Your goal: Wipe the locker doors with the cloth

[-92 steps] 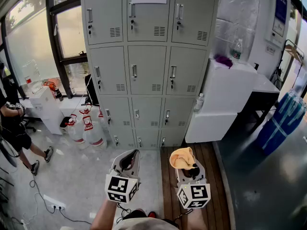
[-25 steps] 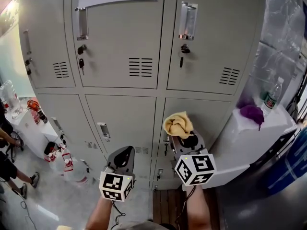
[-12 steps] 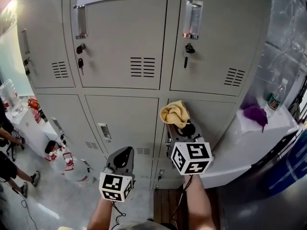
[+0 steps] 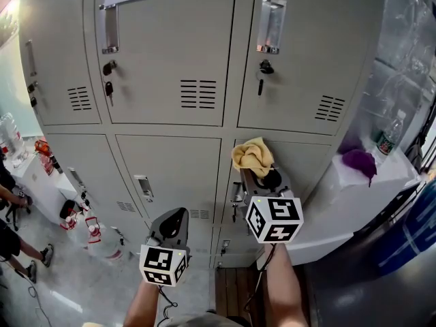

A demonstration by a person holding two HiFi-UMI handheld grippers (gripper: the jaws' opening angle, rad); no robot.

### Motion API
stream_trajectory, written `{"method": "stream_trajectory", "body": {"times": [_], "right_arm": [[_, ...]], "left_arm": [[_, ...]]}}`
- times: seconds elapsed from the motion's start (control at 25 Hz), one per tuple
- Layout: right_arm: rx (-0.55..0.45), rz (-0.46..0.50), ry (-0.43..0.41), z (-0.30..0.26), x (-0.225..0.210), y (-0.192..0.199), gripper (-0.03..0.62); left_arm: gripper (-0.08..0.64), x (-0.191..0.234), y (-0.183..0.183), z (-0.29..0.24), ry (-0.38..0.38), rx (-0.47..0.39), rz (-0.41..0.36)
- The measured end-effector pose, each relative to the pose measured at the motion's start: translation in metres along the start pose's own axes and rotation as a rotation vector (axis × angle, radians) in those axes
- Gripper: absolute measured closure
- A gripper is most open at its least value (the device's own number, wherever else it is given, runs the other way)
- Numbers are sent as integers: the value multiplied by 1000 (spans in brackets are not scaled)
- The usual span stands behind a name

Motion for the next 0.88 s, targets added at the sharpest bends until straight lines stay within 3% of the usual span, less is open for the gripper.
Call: {"method": "stream_trajectory", "body": {"times": [0.88], "right_arm": [[36, 26, 214, 31, -86, 3, 408]], "left_arm": [[537, -28, 0, -34, 117, -5, 0]]}}
Point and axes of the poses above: the fingertips, and each gripper's own axes: z backward along the fingers, x to its left, y out of its underside, the point moved 8 cm from there along z, backward along the fingers, and after that the axes turned 4 degrees about -x, right-handed, at the moved point
